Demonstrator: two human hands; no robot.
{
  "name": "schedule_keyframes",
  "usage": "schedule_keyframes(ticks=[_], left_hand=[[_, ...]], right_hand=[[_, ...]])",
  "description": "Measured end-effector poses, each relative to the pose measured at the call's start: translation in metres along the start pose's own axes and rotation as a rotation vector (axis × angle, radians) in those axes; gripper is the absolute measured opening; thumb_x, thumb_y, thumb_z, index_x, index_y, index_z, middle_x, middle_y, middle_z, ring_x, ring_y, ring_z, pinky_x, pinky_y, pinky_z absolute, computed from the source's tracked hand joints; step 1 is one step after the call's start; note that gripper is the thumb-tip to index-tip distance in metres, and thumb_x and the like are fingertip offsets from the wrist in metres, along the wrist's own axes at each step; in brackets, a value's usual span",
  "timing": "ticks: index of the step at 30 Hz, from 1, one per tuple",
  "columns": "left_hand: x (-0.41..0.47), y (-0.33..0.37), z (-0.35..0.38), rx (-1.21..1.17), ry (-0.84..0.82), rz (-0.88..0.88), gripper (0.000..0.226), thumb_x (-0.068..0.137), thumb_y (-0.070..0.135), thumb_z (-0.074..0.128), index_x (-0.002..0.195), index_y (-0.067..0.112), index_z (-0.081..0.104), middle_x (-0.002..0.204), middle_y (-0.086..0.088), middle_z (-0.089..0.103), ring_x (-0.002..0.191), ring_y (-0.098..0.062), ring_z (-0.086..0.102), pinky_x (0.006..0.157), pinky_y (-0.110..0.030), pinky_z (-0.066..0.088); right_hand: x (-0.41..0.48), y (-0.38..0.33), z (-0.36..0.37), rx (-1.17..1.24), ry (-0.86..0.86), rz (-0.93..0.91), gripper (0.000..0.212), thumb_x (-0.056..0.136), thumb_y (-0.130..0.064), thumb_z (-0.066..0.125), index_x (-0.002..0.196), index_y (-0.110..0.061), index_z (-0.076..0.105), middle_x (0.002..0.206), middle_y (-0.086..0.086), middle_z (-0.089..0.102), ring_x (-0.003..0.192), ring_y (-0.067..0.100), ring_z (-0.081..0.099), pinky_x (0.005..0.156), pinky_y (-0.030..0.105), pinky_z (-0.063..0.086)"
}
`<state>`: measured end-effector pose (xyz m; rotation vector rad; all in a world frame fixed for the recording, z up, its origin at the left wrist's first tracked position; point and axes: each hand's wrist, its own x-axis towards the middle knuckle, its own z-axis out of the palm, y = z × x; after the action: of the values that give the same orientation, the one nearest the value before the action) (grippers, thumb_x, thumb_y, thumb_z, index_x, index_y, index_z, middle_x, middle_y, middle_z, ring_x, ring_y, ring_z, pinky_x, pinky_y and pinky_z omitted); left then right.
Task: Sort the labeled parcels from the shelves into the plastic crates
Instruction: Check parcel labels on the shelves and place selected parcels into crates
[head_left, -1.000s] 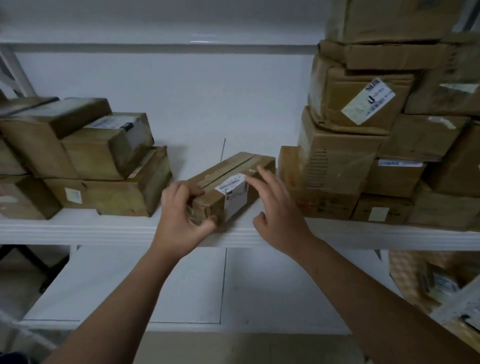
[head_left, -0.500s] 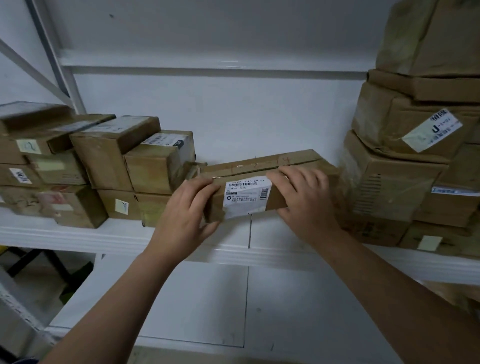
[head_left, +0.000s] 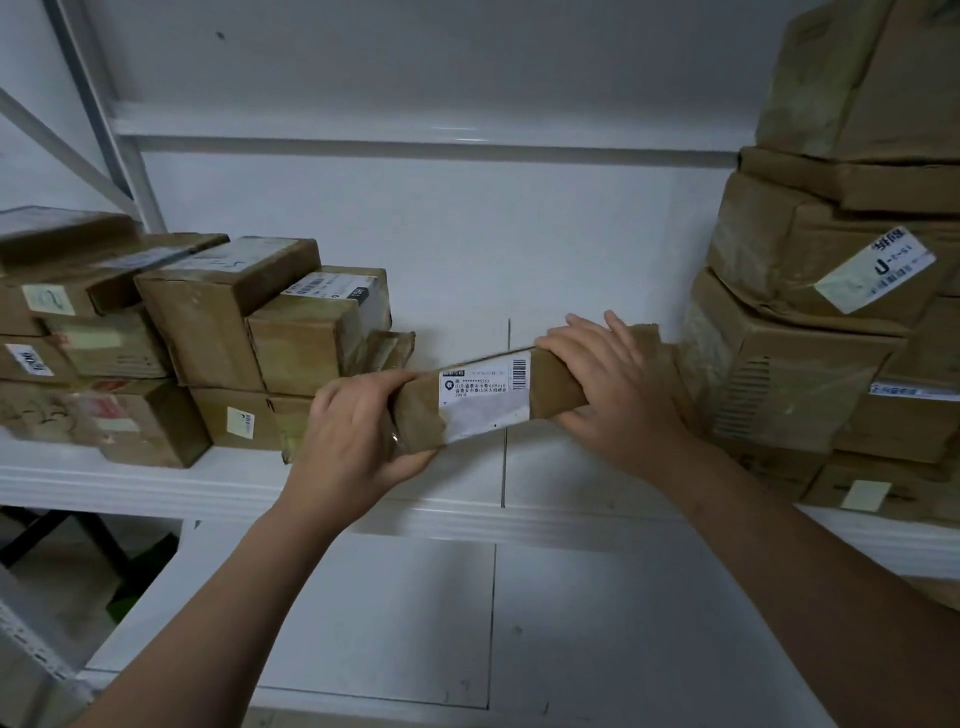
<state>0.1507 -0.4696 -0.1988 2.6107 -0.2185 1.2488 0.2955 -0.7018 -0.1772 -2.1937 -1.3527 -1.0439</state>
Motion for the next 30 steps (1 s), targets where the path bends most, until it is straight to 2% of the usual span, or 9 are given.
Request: schedule_keyframes(ticks=[3, 6, 9, 11, 13, 15, 18, 22, 30], left_hand=[[-0.005, 0.003, 0.002, -0.029, -0.002, -0.002, 0.063, 0.074, 0.052, 0.061, 0.117, 0.008, 0.051, 0.105, -0.005, 0.061, 0.097, -0.014, 0.051, 0.092, -0.024, 0.032], [-0.008, 0.008, 0.000, -0.173, -0.005, -0.002, 0.065, 0.074, 0.046, 0.065, 0.125, 0.012, 0.042, 0.112, 0.000, 0.045, 0.100, -0.006, 0.046, 0.089, -0.008, 0.035], [-0.009, 0.008, 0.003, -0.102, -0.080, 0.144, 0.066, 0.077, 0.037, 0.064, 0.133, 0.011, 0.038, 0.129, -0.008, 0.047, 0.117, -0.018, 0.049, 0.099, -0.025, 0.041], [-0.008, 0.010, 0.008, 0.070, -0.110, 0.229, 0.067, 0.077, 0.036, 0.063, 0.135, 0.012, 0.039, 0.131, -0.009, 0.053, 0.116, -0.025, 0.053, 0.093, -0.039, 0.045], [-0.007, 0.016, 0.016, 0.220, -0.126, 0.255, 0.068, 0.076, 0.040, 0.060, 0.137, 0.017, 0.039, 0.128, -0.003, 0.056, 0.108, -0.025, 0.055, 0.084, -0.040, 0.045], [-0.007, 0.019, 0.025, 0.316, -0.140, 0.277, 0.066, 0.077, 0.043, 0.056, 0.136, 0.019, 0.042, 0.122, -0.001, 0.059, 0.099, -0.025, 0.055, 0.077, -0.039, 0.044], [-0.005, 0.018, 0.040, 0.404, -0.174, 0.283, 0.057, 0.080, 0.043, 0.052, 0.132, 0.020, 0.047, 0.114, -0.001, 0.061, 0.092, -0.027, 0.057, 0.072, -0.039, 0.045], [-0.005, 0.011, 0.059, 0.449, -0.308, 0.234, 0.049, 0.080, 0.028, 0.066, 0.127, 0.024, 0.054, 0.106, -0.010, 0.062, 0.090, -0.033, 0.059, 0.074, -0.041, 0.046], [-0.001, 0.001, 0.064, 0.397, -0.406, 0.145, 0.042, 0.079, 0.018, 0.067, 0.120, 0.022, 0.064, 0.102, -0.011, 0.066, 0.091, -0.034, 0.061, 0.073, -0.039, 0.049]], right_hand=[[0.005, 0.000, 0.004, 0.117, -0.051, 0.034, 0.056, 0.078, -0.020, 0.066, 0.131, -0.012, 0.049, 0.130, 0.009, 0.055, 0.136, 0.023, 0.031, 0.119, 0.034, 0.001], [0.008, -0.005, 0.011, 0.195, -0.068, 0.118, 0.058, 0.078, -0.002, 0.065, 0.134, -0.010, 0.050, 0.141, 0.010, 0.048, 0.143, 0.024, 0.021, 0.118, 0.047, 0.006], [0.006, -0.013, 0.020, 0.340, -0.091, 0.332, 0.067, 0.081, 0.010, 0.062, 0.140, -0.017, 0.046, 0.156, 0.010, 0.026, 0.147, 0.027, 0.013, 0.116, 0.035, 0.019], [0.004, -0.025, 0.025, 0.599, -0.085, 0.549, 0.065, 0.086, 0.013, 0.053, 0.142, -0.018, 0.043, 0.155, 0.010, 0.028, 0.142, 0.023, 0.029, 0.105, 0.010, 0.031], [0.005, -0.039, 0.031, 1.008, -0.062, 0.832, 0.053, 0.093, 0.009, 0.044, 0.140, -0.016, 0.047, 0.140, 0.007, 0.052, 0.116, 0.012, 0.058, 0.086, 0.013, 0.050], [0.005, -0.049, 0.041, 1.234, -0.060, 1.038, 0.037, 0.098, -0.002, 0.045, 0.131, -0.012, 0.056, 0.123, 0.006, 0.065, 0.094, 0.004, 0.066, 0.070, 0.021, 0.056], [-0.002, -0.057, 0.054, 1.220, -0.092, 1.061, 0.028, 0.097, -0.002, 0.045, 0.116, -0.009, 0.064, 0.111, 0.009, 0.068, 0.087, 0.006, 0.067, 0.072, 0.023, 0.057], [-0.012, -0.055, 0.068, 1.040, -0.160, 1.003, 0.032, 0.095, 0.003, 0.045, 0.119, -0.004, 0.064, 0.115, 0.011, 0.068, 0.102, 0.018, 0.066, 0.092, 0.029, 0.053], [-0.020, -0.060, 0.075, 0.650, -0.256, 0.750, 0.043, 0.090, 0.009, 0.046, 0.130, -0.003, 0.056, 0.126, 0.015, 0.062, 0.117, 0.025, 0.058, 0.092, 0.011, 0.037]])
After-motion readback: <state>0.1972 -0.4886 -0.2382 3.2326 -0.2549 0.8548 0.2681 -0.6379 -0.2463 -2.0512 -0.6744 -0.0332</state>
